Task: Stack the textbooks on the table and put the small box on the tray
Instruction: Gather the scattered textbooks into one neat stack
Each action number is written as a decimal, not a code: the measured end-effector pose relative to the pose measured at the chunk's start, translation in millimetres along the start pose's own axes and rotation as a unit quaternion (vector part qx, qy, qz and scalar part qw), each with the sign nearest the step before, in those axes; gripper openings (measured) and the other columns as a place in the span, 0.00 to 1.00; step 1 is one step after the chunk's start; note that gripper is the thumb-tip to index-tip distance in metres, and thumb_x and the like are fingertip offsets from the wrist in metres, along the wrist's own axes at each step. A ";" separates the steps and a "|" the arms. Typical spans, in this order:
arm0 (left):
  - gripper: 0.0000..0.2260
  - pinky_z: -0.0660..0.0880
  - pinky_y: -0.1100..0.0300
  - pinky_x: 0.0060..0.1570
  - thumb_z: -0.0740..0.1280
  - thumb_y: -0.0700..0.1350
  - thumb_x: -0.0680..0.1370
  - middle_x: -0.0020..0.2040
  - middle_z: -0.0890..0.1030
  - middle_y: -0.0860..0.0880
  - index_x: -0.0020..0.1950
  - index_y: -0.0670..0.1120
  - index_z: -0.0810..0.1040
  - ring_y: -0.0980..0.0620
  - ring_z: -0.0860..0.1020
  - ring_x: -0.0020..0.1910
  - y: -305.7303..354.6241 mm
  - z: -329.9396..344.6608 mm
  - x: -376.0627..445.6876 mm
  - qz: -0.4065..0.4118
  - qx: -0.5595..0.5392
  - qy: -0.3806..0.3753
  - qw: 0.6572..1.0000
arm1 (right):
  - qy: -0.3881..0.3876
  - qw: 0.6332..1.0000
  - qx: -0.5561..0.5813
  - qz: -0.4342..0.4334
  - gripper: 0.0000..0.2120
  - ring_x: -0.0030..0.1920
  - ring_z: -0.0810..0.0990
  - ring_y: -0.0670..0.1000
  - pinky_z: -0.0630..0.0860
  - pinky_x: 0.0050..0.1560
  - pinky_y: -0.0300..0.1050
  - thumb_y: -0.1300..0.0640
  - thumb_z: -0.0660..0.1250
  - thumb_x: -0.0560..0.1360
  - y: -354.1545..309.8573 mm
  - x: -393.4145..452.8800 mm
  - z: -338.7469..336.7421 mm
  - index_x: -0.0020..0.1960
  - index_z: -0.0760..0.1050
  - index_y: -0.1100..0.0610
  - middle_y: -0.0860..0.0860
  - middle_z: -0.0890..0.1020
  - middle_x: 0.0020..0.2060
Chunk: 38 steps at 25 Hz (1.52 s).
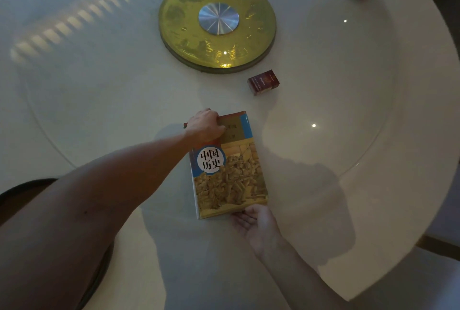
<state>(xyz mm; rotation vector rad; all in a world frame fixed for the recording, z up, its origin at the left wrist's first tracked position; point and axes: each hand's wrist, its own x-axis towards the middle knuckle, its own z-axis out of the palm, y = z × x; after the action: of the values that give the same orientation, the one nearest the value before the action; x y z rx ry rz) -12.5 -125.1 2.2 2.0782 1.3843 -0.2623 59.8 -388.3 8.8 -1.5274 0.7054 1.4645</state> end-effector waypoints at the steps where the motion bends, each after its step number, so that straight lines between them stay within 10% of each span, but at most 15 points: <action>1: 0.15 0.74 0.52 0.46 0.64 0.50 0.76 0.53 0.77 0.45 0.56 0.43 0.81 0.46 0.77 0.51 0.7 -1.3 1.3 -0.004 -0.002 -0.002 1.000 | 0.001 1.000 0.004 0.003 0.07 0.41 0.79 0.62 0.81 0.44 0.55 0.70 0.57 0.76 -1.1 1.3 0.6 0.46 0.74 0.65 0.63 0.79 0.43; 5: 0.14 0.73 0.55 0.42 0.62 0.46 0.72 0.52 0.78 0.45 0.53 0.43 0.82 0.46 0.77 0.49 3.0 -3.4 4.1 -0.012 -0.004 -0.017 1.000 | 0.015 1.000 -0.006 0.008 0.08 0.38 0.78 0.61 0.84 0.32 0.50 0.70 0.56 0.73 -6.7 5.1 5.4 0.41 0.72 0.64 0.63 0.79 0.43; 17: 0.24 0.70 0.45 0.65 0.58 0.52 0.80 0.66 0.75 0.42 0.76 0.51 0.67 0.41 0.74 0.64 -3.2 6.6 -5.7 0.056 0.070 -0.012 0.996 | -0.027 0.991 -0.128 0.014 0.10 0.44 0.81 0.61 0.83 0.40 0.52 0.71 0.58 0.74 -16.9 -0.8 1.3 0.51 0.75 0.67 0.66 0.80 0.53; 21: 0.28 0.60 0.43 0.75 0.62 0.49 0.78 0.74 0.70 0.41 0.78 0.46 0.65 0.40 0.69 0.73 -7.1 8.4 -27.6 0.023 0.010 0.100 0.995 | 0.176 0.943 -0.256 -0.119 0.09 0.37 0.78 0.59 0.74 0.36 0.47 0.62 0.64 0.72 -33.7 4.9 -3.3 0.50 0.78 0.64 0.60 0.79 0.40; 23: 0.28 0.65 0.46 0.71 0.64 0.48 0.78 0.73 0.71 0.40 0.77 0.43 0.66 0.41 0.69 0.71 -10.4 8.3 -45.7 -0.043 -0.083 0.184 0.978 | 0.259 0.872 -0.341 -0.236 0.16 0.48 0.81 0.64 0.77 0.48 0.56 0.57 0.64 0.72 -50.5 8.4 0.9 0.53 0.79 0.67 0.63 0.81 0.48; 27: 0.22 0.78 0.47 0.56 0.68 0.51 0.76 0.60 0.76 0.38 0.63 0.38 0.74 0.40 0.77 0.58 -23.6 29.4 -76.4 -0.233 -0.259 0.169 0.922 | 0.104 0.777 -0.522 -0.336 0.27 0.69 0.74 0.59 0.72 0.71 0.58 0.53 0.62 0.77 -70.6 6.1 22.9 0.74 0.71 0.61 0.59 0.73 0.69; 33: 0.11 0.65 0.70 0.19 0.66 0.42 0.78 0.43 0.82 0.41 0.52 0.36 0.82 0.56 0.74 0.31 -24.8 55.8 -115.2 -0.248 -0.367 0.085 0.893 | 0.073 0.742 -0.587 -0.316 0.29 0.59 0.81 0.59 0.80 0.59 0.59 0.46 0.58 0.70 -75.3 30.2 32.2 0.68 0.76 0.54 0.55 0.81 0.60; 38: 0.14 0.69 0.63 0.26 0.66 0.42 0.76 0.52 0.86 0.41 0.58 0.40 0.83 0.49 0.80 0.42 -26.2 54.2 -117.5 -0.249 -0.390 0.086 0.882 | 0.071 0.733 -0.599 -0.315 0.13 0.46 0.84 0.57 0.80 0.44 0.50 0.53 0.62 0.73 -74.2 2.9 38.0 0.52 0.81 0.55 0.55 0.85 0.47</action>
<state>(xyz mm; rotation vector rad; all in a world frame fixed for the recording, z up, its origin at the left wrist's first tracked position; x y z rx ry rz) -77.2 -240.1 6.0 1.0861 1.7430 0.2577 106.6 -321.0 24.4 -2.4704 -0.8986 1.2289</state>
